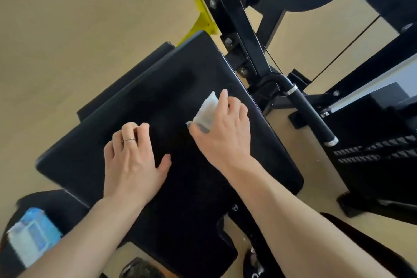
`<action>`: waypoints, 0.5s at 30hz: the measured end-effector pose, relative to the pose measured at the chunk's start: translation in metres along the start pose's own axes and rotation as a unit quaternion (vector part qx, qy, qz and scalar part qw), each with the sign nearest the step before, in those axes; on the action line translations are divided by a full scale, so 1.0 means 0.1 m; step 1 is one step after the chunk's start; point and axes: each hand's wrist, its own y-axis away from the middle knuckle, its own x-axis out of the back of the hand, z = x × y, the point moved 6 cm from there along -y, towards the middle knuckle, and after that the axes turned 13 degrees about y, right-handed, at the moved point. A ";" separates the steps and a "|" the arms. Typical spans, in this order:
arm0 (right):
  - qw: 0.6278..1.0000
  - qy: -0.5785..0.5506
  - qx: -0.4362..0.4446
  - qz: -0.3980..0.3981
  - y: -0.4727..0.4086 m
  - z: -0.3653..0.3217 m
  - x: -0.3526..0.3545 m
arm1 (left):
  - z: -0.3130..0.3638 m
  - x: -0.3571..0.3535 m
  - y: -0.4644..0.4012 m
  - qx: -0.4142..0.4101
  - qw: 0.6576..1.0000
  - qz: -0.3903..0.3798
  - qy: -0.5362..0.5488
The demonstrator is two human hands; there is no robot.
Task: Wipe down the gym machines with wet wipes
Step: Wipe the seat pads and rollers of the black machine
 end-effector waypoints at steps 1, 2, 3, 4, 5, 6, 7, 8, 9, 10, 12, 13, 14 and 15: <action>1.000 -0.003 0.017 -0.008 0.11 -0.06 -0.13 | -0.10 -0.02 0.06 0.013 1.000 -0.015 0.000; 0.999 0.000 0.032 -0.023 0.22 -0.09 -0.26 | -0.18 -0.06 0.11 0.022 0.999 -0.034 -0.002; 0.998 0.014 0.045 -0.041 0.31 -0.11 -0.38 | -0.24 -0.09 0.15 0.025 0.998 -0.055 -0.003; 0.996 0.034 0.058 -0.052 0.38 -0.12 -0.48 | -0.27 -0.12 0.18 0.024 0.997 -0.069 -0.002; 0.996 0.040 0.064 -0.056 0.42 -0.11 -0.54 | -0.29 -0.14 0.19 0.021 0.997 -0.075 -0.002; 0.996 0.034 0.068 -0.057 0.44 -0.10 -0.59 | -0.29 -0.16 0.19 0.019 0.997 -0.077 -0.006; 0.995 0.024 0.078 -0.057 0.45 -0.12 -0.61 | -0.29 -0.18 0.20 0.017 0.997 -0.079 -0.014; 0.993 0.021 0.097 -0.057 0.43 -0.12 -0.65 | -0.29 -0.19 0.20 0.015 0.996 -0.082 -0.023; 0.990 0.026 0.126 -0.050 0.41 -0.12 -0.67 | -0.29 -0.20 0.20 0.014 0.996 -0.080 -0.028; 0.986 0.043 0.155 -0.038 0.35 -0.09 -0.68 | -0.29 -0.20 0.19 0.013 0.997 -0.077 -0.028; 0.980 0.078 0.184 -0.001 0.08 0.06 -0.63 | -0.28 -0.20 0.18 0.012 0.997 -0.073 -0.024; 0.982 0.083 0.171 0.013 -0.11 0.14 -0.57 | -0.29 -0.20 0.18 0.011 0.997 -0.071 -0.025; 0.986 0.084 0.146 0.017 -0.31 0.22 -0.51 | -0.29 -0.21 0.18 0.010 0.997 -0.069 -0.028; 0.990 0.081 0.118 0.011 -0.48 0.26 -0.45 | -0.30 -0.21 0.18 0.008 0.997 -0.067 -0.031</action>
